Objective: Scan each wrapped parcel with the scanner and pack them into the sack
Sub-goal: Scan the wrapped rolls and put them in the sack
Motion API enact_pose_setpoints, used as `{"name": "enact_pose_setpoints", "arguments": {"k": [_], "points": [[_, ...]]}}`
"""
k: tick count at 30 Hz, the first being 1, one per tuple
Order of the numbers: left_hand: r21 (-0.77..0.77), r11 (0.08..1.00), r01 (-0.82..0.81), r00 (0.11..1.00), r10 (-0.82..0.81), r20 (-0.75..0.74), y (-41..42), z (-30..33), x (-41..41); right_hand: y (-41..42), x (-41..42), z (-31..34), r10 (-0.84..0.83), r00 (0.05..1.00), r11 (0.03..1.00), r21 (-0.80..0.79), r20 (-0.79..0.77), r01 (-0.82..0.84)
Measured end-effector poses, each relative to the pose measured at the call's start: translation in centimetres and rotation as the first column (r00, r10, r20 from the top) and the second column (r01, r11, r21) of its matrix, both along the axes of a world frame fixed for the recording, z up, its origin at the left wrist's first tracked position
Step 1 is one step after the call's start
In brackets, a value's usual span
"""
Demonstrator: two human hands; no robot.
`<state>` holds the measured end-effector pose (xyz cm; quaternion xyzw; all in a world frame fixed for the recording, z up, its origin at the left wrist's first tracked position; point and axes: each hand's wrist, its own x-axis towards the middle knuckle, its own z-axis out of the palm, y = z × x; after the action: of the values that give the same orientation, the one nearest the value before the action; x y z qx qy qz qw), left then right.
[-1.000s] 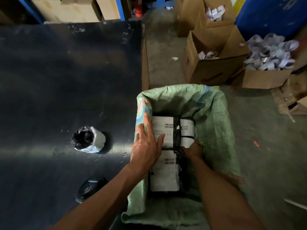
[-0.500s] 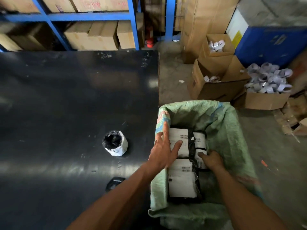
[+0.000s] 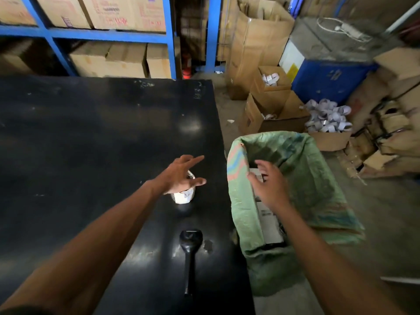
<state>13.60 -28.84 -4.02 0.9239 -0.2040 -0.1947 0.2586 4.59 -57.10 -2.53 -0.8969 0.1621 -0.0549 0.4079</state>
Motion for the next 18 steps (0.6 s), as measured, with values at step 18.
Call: {"name": "enact_pose_setpoints", "arguments": {"k": [18], "points": [[0.375,0.857,0.353,0.921,-0.389,0.023,2.8,-3.6,1.4,17.9,-11.3,-7.1,0.146,0.763,0.982,0.188,-0.630,-0.032]]}}
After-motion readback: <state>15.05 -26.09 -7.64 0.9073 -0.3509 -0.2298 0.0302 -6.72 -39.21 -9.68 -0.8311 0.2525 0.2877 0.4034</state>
